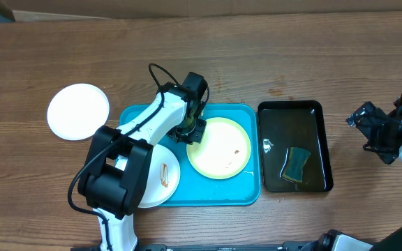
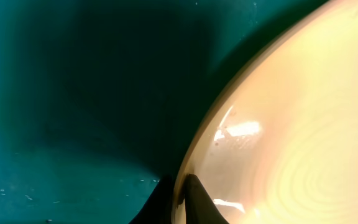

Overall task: Clean dirty plates on tray and stack at the side
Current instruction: 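Hold the yellow plate with the left gripper while the right arm moves toward the sponge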

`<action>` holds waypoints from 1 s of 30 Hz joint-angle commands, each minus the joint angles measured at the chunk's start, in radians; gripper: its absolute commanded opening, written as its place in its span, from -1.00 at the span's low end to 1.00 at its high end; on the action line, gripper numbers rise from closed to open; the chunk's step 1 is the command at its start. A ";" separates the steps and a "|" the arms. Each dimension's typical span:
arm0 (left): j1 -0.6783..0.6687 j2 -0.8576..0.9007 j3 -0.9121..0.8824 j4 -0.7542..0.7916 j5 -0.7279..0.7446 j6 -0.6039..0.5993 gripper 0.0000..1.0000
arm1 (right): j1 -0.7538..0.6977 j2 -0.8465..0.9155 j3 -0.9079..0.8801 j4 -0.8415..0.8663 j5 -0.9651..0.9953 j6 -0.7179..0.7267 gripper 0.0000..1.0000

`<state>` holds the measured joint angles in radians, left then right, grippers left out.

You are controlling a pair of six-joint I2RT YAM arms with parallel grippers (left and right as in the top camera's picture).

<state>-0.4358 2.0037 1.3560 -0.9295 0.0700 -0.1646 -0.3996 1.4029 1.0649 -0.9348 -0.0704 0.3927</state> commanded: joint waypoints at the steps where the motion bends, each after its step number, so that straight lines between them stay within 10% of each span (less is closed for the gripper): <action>1: 0.017 0.018 -0.018 -0.006 0.084 -0.087 -0.83 | -0.005 -0.002 0.015 0.006 0.010 0.008 1.00; 22: 0.126 0.018 -0.018 -0.006 0.129 -0.128 -0.84 | -0.005 -0.002 0.015 0.006 0.010 0.008 1.00; 30: 0.129 0.018 -0.015 0.049 0.129 -0.024 -0.42 | -0.005 -0.002 0.015 0.010 -0.001 0.008 1.00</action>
<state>-0.3122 2.0041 1.3457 -0.9092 0.1841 -0.2550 -0.3996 1.4029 1.0649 -0.9340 -0.0715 0.3931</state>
